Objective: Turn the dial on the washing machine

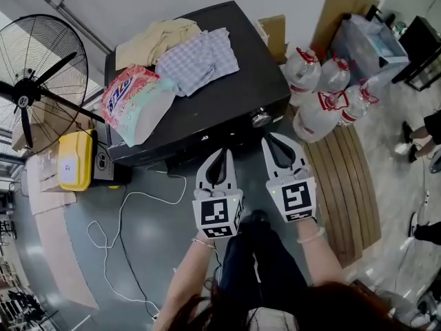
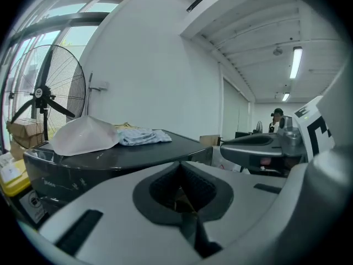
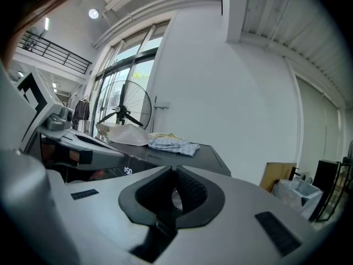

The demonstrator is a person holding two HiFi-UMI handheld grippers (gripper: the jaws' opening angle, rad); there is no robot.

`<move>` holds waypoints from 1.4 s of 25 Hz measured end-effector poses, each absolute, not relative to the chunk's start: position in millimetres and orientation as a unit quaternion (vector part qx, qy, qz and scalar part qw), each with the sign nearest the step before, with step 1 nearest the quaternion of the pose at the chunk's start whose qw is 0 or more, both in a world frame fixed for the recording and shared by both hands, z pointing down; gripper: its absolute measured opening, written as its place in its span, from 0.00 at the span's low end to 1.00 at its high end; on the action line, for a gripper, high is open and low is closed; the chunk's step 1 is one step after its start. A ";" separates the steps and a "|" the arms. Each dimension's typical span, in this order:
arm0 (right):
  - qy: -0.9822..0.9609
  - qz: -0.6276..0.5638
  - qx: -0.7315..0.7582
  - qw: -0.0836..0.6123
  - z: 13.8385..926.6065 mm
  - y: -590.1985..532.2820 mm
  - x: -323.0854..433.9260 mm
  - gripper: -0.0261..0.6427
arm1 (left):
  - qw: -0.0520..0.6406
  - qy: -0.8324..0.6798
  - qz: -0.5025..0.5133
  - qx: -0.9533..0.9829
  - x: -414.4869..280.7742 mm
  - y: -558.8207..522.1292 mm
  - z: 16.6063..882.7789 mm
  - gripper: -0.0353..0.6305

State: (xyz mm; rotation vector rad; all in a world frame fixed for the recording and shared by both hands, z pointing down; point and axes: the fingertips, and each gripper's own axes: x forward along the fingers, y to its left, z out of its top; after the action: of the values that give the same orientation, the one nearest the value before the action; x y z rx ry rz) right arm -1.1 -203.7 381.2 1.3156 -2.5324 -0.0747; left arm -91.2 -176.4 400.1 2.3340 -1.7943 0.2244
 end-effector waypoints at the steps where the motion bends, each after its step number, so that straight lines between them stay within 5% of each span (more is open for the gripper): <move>1: -0.879 -0.027 0.454 0.144 385.2 -206.4 -0.9 0.09 | 0.093 -0.606 0.076 0.787 -90.2 -178.8 404.3 0.08; 35: -0.876 -0.046 0.441 0.189 474.1 -269.3 2.2 0.45 | 0.107 -0.621 0.071 0.773 -72.8 -218.8 480.6 0.08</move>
State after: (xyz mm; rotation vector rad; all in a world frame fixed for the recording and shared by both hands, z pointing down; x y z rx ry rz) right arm 2.2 -269.3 474.1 1.2406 -2.4634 -0.1305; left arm -72.8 -218.8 480.6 2.2759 -1.8288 0.2077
